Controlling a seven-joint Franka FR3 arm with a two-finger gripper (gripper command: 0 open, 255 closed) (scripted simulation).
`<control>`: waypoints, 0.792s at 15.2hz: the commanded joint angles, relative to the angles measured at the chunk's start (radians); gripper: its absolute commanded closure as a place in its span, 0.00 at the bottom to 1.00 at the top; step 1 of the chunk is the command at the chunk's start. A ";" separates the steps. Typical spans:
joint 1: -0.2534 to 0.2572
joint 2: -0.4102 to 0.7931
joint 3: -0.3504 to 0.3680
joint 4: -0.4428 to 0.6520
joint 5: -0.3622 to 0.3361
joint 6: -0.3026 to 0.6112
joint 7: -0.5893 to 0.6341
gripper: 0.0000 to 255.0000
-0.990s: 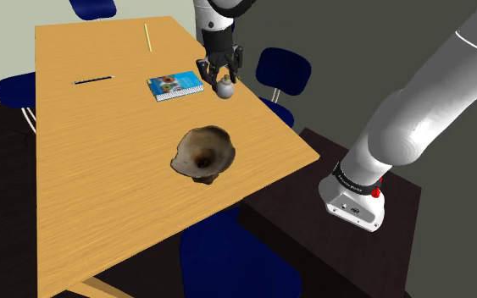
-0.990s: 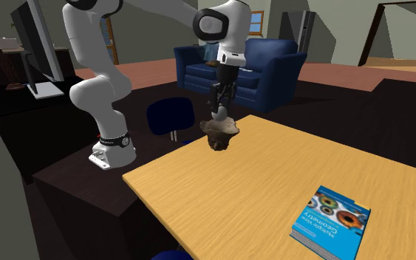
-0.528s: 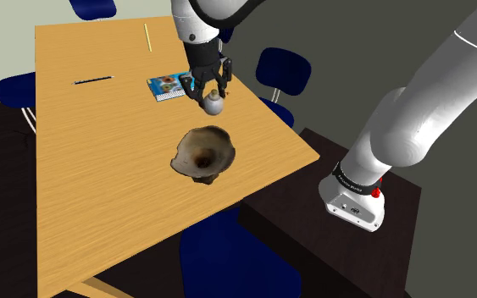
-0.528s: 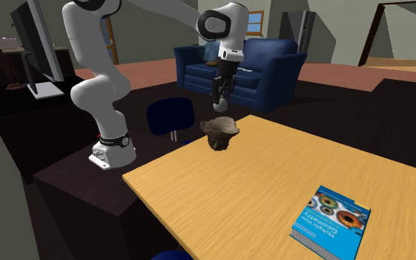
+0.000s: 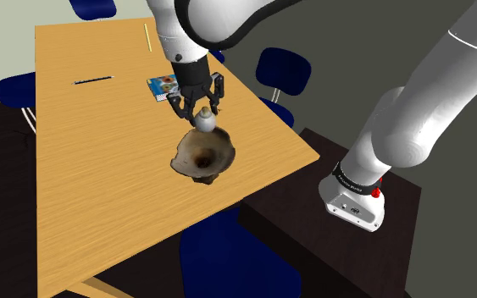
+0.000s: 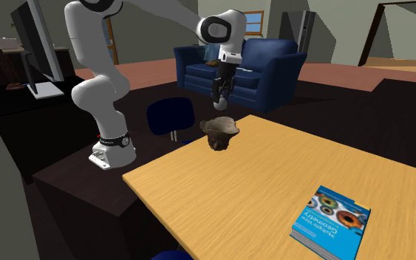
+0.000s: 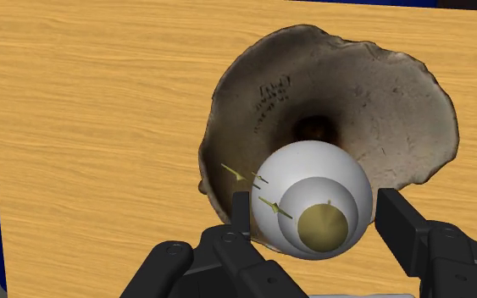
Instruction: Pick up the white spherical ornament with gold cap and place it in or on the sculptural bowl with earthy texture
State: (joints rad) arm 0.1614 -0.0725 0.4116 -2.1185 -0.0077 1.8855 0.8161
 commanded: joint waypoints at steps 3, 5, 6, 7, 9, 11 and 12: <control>0.002 0.018 0.004 -0.037 -0.006 0.053 0.010 1.00; 0.002 0.030 0.005 -0.052 -0.011 0.080 0.015 1.00; 0.002 0.036 0.005 -0.060 -0.014 0.093 0.017 1.00; 0.003 0.042 0.006 -0.067 -0.017 0.106 0.020 1.00; 0.003 0.056 0.006 -0.081 -0.023 0.132 0.025 1.00; 0.003 0.056 0.006 -0.081 -0.023 0.132 0.025 1.00; 0.003 0.056 0.006 -0.081 -0.023 0.132 0.025 1.00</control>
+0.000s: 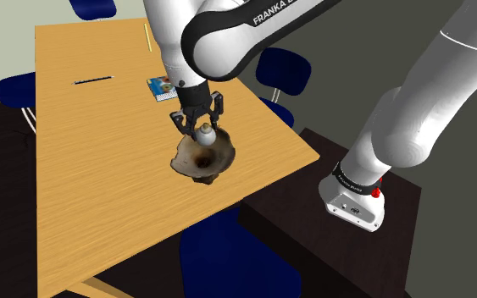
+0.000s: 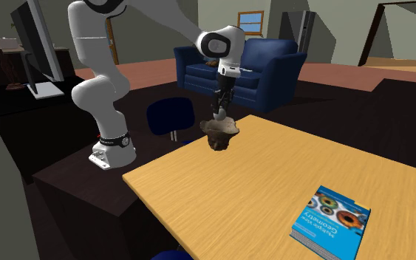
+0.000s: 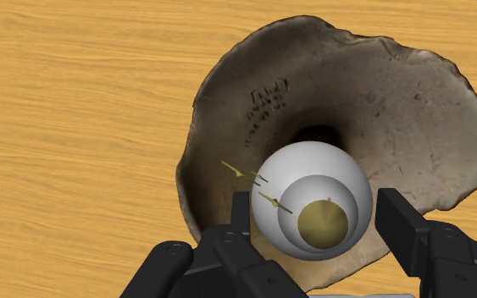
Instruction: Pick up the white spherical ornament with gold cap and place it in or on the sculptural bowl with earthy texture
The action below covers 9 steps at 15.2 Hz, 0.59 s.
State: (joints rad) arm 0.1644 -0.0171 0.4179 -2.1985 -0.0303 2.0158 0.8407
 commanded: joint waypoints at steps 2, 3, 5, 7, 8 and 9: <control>0.000 0.000 0.000 -0.001 0.000 0.002 0.000 1.00; 0.000 0.000 0.000 -0.001 0.000 0.002 0.000 1.00; 0.000 0.000 0.000 -0.001 0.000 0.002 0.000 0.00; 0.000 0.000 0.000 -0.001 0.000 0.002 0.000 0.00; 0.000 0.000 0.000 -0.001 0.000 0.002 0.000 0.00; 0.000 0.000 0.000 -0.001 0.000 0.002 0.000 0.00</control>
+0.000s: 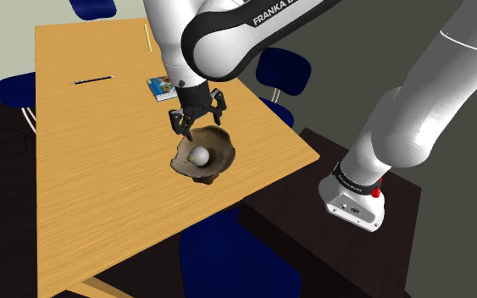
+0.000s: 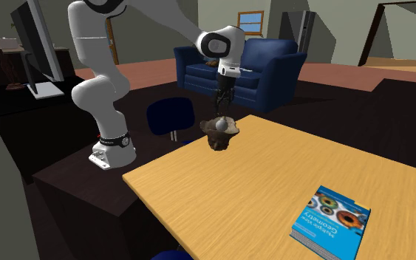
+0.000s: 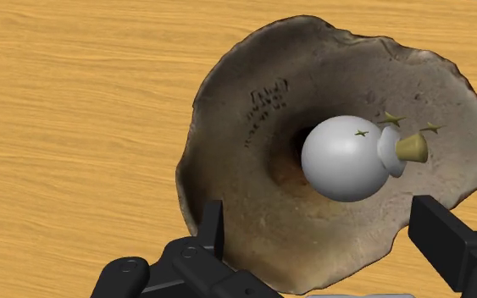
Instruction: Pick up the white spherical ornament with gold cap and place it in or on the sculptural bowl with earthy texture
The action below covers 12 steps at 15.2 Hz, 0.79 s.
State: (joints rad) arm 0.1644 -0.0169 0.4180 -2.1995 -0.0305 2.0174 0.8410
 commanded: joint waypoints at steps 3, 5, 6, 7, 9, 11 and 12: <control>0.000 -0.018 0.000 0.051 0.009 -0.068 -0.006 0.00; 0.000 -0.029 0.000 0.102 0.014 -0.128 -0.010 0.00; 0.000 -0.029 0.000 0.102 0.014 -0.128 -0.010 0.00; 0.000 -0.029 -0.001 0.101 0.014 -0.128 -0.010 0.00; 0.000 -0.029 0.000 0.102 0.014 -0.128 -0.010 0.00; 0.000 -0.029 0.000 0.102 0.014 -0.128 -0.010 0.00; 0.000 -0.029 0.000 0.102 0.014 -0.128 -0.010 0.00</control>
State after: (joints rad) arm 0.1648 -0.0455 0.4176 -2.0981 -0.0170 1.8901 0.8309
